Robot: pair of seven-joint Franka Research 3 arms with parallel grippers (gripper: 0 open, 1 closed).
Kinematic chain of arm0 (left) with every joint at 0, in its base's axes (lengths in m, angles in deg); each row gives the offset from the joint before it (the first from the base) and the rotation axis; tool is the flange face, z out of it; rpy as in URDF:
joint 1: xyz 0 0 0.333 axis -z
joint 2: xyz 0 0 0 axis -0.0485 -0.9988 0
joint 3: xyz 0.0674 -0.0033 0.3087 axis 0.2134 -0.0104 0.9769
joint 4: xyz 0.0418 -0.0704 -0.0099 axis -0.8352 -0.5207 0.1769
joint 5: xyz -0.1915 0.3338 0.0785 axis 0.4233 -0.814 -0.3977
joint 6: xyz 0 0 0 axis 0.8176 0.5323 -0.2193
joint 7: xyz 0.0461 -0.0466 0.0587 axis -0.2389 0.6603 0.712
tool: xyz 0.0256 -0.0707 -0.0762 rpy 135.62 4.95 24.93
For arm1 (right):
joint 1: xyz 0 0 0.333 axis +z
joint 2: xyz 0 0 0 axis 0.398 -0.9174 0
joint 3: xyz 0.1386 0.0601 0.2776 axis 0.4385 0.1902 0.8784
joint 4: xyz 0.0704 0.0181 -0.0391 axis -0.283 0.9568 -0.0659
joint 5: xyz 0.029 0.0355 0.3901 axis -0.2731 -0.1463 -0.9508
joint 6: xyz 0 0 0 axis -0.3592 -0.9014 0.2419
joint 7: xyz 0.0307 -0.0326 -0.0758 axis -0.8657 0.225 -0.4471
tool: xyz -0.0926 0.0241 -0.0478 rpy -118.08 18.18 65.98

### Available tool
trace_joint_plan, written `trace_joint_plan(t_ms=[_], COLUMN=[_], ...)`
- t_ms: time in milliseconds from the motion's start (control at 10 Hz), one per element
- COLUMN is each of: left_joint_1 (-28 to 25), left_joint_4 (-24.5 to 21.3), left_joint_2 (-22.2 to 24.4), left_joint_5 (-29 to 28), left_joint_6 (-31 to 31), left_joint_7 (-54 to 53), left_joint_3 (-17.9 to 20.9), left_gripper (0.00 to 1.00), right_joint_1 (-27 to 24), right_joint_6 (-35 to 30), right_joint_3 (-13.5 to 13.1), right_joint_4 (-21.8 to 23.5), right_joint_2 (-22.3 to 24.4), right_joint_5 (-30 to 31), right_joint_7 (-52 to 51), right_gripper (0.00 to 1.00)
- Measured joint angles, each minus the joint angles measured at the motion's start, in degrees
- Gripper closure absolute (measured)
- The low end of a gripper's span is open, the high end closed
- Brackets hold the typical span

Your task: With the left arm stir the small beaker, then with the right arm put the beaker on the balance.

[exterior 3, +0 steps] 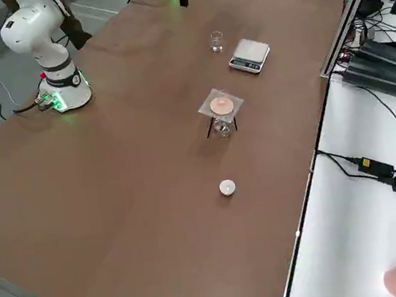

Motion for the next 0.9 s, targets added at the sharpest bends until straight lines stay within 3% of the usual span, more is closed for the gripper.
trace_joint_plan(t_ms=[200,600,900], left_joint_1=[0.3,0.6,3.6], left_joint_4=[-6.2,-9.1,-9.2], left_joint_2=[-0.1,-3.4,-6.0], left_joint_5=[4.8,11.1,15.7], left_joint_6=[-11.9,-26.5,-34.2], left_joint_7=[0.0,0.0,0.2], left_joint_3=[-6.2,-15.0,-16.8], left_gripper=[0.01,0.0,0.0], right_joint_1=[0.0,-1.4,-2.1], right_joint_6=[1.4,3.5,3.7], right_joint_3=[0.3,0.5,1.4], right_joint_4=[-0.1,-0.2,-0.2], right_joint_2=[0.0,0.0,0.0], right_joint_5=[0.0,0.0,0.1], right_joint_7=[0.0,0.0,0.0], right_gripper=[0.0,0.0,0.0])
